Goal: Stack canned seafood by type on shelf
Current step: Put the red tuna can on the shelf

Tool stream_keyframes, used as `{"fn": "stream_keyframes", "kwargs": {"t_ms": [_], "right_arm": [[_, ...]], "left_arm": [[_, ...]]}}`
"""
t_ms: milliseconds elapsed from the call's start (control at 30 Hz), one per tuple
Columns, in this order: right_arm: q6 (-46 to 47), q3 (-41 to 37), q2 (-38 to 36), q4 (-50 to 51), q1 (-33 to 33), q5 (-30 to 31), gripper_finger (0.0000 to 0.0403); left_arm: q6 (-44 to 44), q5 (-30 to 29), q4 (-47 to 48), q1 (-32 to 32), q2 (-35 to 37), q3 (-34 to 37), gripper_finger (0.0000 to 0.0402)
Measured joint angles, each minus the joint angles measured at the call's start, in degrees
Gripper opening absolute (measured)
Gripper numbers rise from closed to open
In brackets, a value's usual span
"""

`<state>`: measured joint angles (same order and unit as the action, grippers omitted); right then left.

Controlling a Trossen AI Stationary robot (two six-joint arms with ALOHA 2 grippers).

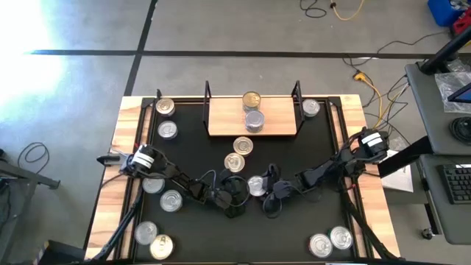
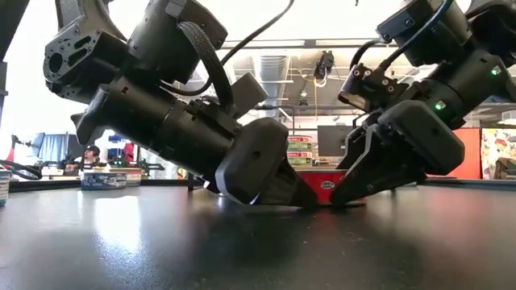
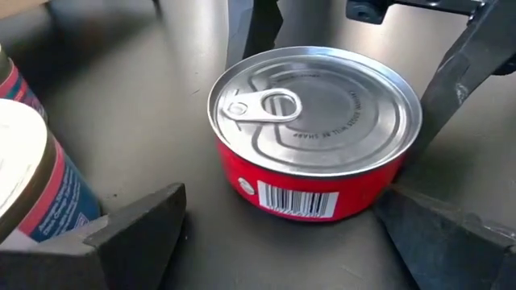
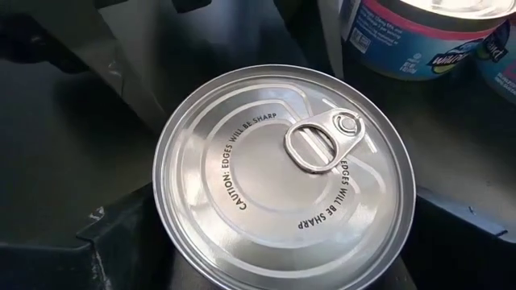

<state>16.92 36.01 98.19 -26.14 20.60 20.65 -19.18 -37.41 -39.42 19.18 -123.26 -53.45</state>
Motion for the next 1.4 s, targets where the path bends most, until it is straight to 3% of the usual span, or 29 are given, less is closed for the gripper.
{"fn": "stream_keyframes", "kwargs": {"t_ms": [200,500,767,933,1133,1400], "right_arm": [[2.0,4.1,-0.6,9.5,0.0,0.2,0.0379],[1.8,17.5,-6.7,46.4,-0.3,-1.3,0.0378],[1.2,26.3,-12.8,69.7,-9.3,10.6,0.0378],[-4.0,27.9,-12.9,72.7,-19.1,11.9,0.0378],[-9.7,28.4,-11.9,72.5,-29.5,9.2,0.0377],[-10.7,26.1,-11.8,68.6,-39.8,3.3,0.0385]], "left_arm": [[0.3,-0.1,1.8,0.2,1.2,0.5,0.0396],[-1.7,-7.4,18.7,4.4,7.3,0.6,0.0396],[-5.7,-10.7,24.1,7.2,8.9,1.0,0.0396],[-6.4,-10.6,24.0,8.2,8.9,1.0,0.0396],[-6.9,-11.4,24.1,9.2,8.9,1.1,0.0396],[-5.7,-11.1,24.1,9.1,9.0,1.1,0.0396]]}}
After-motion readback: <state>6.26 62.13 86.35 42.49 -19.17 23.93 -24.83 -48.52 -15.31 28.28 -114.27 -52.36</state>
